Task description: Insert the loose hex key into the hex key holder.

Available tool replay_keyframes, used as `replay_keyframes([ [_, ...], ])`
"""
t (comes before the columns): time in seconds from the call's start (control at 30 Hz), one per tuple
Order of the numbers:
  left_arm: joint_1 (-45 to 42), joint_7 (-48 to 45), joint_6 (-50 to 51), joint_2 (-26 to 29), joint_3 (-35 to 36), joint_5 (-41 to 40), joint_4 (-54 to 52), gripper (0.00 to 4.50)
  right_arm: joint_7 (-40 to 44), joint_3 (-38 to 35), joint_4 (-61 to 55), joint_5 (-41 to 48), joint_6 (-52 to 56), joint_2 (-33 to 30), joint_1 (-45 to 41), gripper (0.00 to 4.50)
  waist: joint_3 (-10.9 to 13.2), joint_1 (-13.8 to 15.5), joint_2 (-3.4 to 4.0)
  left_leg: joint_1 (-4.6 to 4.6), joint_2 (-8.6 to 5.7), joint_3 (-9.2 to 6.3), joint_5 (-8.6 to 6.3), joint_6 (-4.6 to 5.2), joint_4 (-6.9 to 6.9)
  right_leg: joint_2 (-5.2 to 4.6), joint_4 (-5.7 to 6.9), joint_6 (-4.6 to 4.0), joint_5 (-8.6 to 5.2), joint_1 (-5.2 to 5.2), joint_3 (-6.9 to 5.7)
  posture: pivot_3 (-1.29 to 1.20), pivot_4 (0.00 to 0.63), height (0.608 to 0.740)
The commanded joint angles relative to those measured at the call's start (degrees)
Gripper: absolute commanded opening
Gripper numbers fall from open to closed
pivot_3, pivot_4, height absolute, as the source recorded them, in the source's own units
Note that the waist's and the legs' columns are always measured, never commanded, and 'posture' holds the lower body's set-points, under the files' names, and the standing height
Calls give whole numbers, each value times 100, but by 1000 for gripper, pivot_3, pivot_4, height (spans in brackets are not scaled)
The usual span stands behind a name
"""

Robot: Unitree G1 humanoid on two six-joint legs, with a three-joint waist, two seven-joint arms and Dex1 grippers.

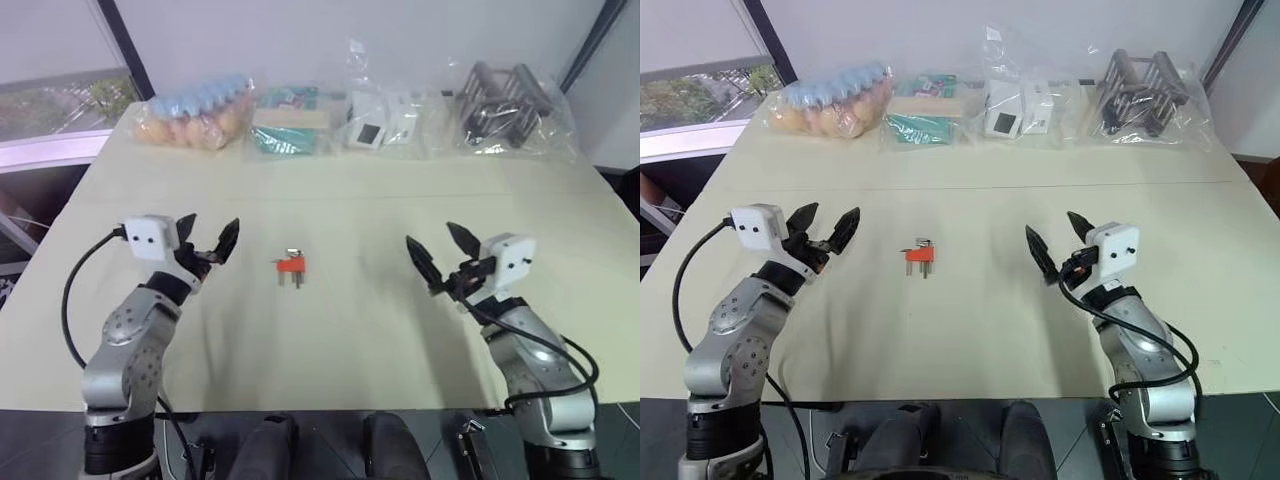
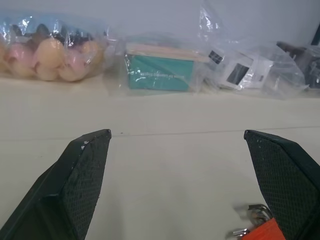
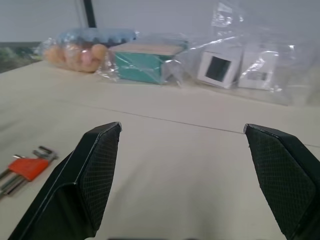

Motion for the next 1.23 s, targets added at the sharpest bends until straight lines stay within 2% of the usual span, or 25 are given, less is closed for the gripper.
replay_keyframes([
  [0.03, -116, -12, -161, -2, -9, 4, -61, 4450, -31, -9, -234, -32, -172, 57, -56, 4092, 0, 1, 0, 0, 0, 0, 0, 0, 0, 0, 0, 0, 0, 0, 0, 0, 150, 740],
  [0.83, -206, -70, -390, -81, -216, 141, 125, 4450, 78, 83, 27, -179, -371, 79, -114, 4092, 0, -1, 0, 0, 0, 0, 0, 0, 0, 0, 0, 0, 0, 0, 0, 0, 150, 740],
  [1.03, -647, -183, -518, -38, -302, 300, 664, 4450, 110, 98, 343, -272, -595, 149, -336, 4092, 0, 6, -1, 0, 0, 0, 0, 0, 0, 1, 0, 0, 0, 0, 0, 0, 150, 740],
  [1.23, -666, -180, -536, -71, -288, 319, 659, 4450, 182, 63, 399, -272, -634, 127, -350, 4092, 0, -16, -1, 0, 0, -1, 0, 0, -2, 1, -1, 0, 0, -3, 0, 0, 150, 740],
])
